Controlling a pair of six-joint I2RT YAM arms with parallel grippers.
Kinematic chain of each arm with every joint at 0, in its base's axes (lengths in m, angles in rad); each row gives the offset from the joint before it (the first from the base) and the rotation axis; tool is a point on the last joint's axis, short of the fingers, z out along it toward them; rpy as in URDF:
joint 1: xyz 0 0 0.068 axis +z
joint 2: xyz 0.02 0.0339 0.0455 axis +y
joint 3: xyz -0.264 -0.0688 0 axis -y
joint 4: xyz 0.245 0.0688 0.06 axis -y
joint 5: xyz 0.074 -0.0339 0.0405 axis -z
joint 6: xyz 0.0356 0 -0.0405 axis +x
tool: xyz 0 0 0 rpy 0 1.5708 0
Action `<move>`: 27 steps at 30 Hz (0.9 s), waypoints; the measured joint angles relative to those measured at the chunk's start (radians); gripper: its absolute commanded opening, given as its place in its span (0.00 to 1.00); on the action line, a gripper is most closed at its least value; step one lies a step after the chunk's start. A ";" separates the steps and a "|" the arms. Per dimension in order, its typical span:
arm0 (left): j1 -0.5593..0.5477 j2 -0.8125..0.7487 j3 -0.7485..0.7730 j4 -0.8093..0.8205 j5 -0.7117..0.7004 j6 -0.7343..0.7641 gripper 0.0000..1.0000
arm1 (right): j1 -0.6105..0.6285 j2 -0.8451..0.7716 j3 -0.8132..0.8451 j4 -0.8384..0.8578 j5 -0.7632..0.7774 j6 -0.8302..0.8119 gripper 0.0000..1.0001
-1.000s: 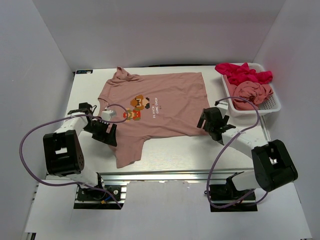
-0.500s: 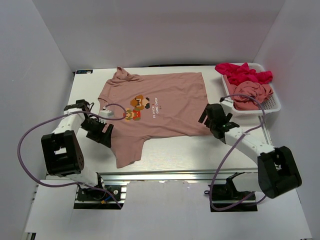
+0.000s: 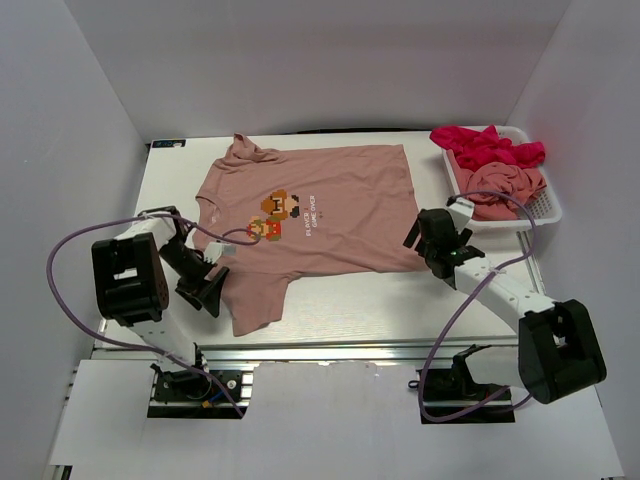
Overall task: Fold and stack the t-shirts
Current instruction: Flatten out the tshirt
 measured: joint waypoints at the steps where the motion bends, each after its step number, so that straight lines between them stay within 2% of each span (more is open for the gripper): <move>1: 0.001 -0.002 -0.007 -0.010 -0.006 0.004 0.91 | -0.002 0.002 -0.012 -0.001 0.000 0.000 0.85; 8: 0.002 -0.054 -0.006 -0.027 0.005 0.009 0.91 | -0.009 0.050 -0.033 0.001 0.001 0.002 0.85; 14: -0.005 -0.057 0.000 0.040 0.071 -0.085 0.89 | -0.016 0.101 -0.033 0.014 -0.032 0.005 0.83; 18: -0.071 -0.155 -0.060 0.248 0.058 -0.204 0.88 | -0.017 0.097 -0.034 0.072 -0.134 -0.034 0.83; 23: -0.239 -0.458 -0.261 0.584 -0.009 -0.390 0.87 | -0.009 0.014 -0.080 0.151 -0.272 -0.090 0.83; 27: -0.254 -0.597 -0.359 0.804 -0.087 -0.531 0.82 | -0.002 -0.064 -0.110 0.150 -0.296 -0.121 0.83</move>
